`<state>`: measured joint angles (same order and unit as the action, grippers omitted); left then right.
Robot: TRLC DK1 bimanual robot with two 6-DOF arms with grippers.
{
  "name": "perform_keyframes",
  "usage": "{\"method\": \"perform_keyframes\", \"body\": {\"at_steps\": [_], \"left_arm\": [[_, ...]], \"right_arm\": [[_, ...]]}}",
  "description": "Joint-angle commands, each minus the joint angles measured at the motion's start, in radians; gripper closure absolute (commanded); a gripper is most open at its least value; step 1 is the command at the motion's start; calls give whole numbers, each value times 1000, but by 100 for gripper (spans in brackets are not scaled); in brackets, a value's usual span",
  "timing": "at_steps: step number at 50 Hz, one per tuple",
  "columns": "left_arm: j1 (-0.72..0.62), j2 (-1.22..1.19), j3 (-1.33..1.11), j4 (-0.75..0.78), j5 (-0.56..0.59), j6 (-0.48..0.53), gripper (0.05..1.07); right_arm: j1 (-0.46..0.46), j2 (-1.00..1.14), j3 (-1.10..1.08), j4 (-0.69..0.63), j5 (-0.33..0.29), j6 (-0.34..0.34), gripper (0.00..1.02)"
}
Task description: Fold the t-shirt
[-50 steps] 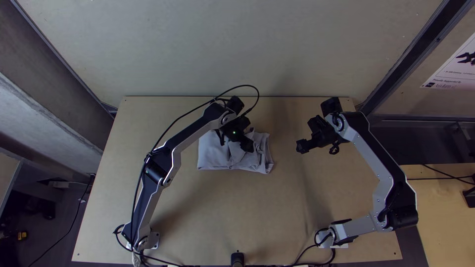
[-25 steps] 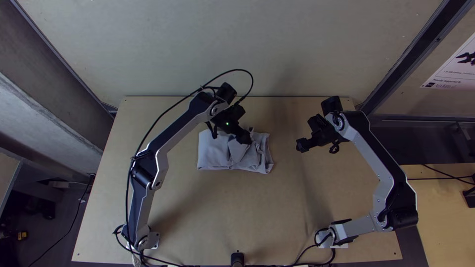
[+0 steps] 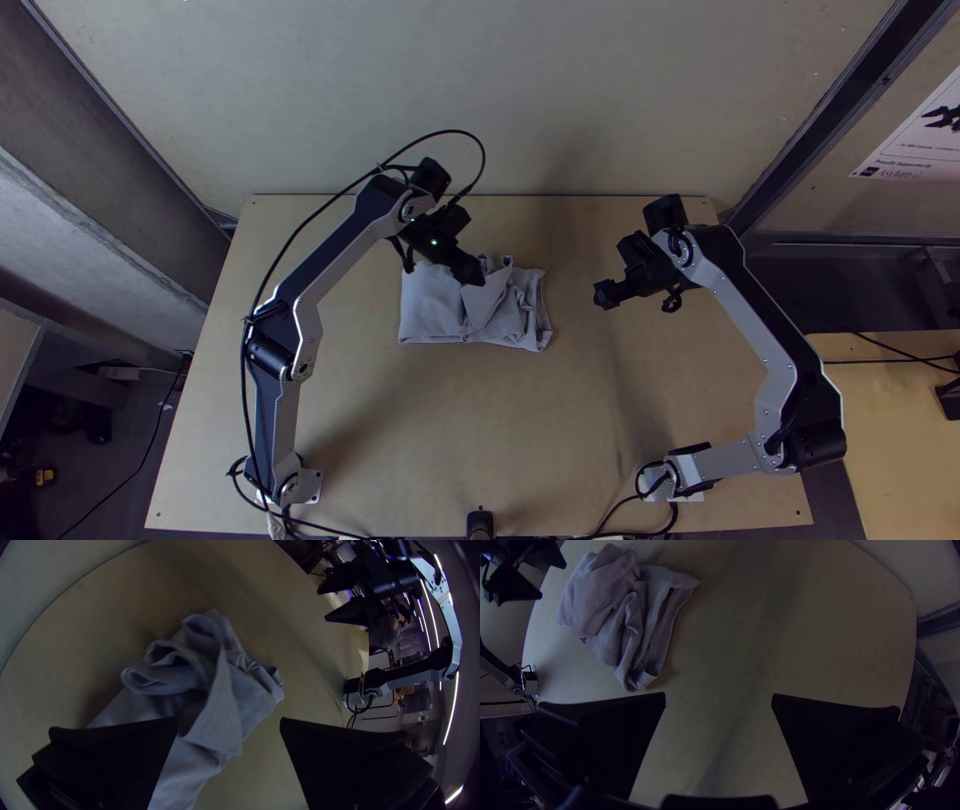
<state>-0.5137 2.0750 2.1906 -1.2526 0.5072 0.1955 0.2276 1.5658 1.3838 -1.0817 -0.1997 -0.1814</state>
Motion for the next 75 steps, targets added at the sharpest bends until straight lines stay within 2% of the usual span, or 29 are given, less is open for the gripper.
{"method": "perform_keyframes", "body": {"at_steps": [1,16,25,39,60,75], "left_arm": [[32,-59,-48,-24,-10,30,9],[64,-119,-224,108,-124,30,9],[57,-197,-388,251,-184,30,10],[40,-303,-588,386,-283,70,10],[38,-398,-804,591,-325,81,10],[-20,-383,-775,682,-328,-10,10]], "right_arm": [[21,-23,8,-3,-3,28,5],[33,-24,3,-3,-3,33,5],[35,-27,-2,-3,-3,33,5],[55,-27,4,-3,-3,33,5],[70,-35,-5,-3,-3,33,5],[67,-53,-37,-3,-3,25,5]]}}
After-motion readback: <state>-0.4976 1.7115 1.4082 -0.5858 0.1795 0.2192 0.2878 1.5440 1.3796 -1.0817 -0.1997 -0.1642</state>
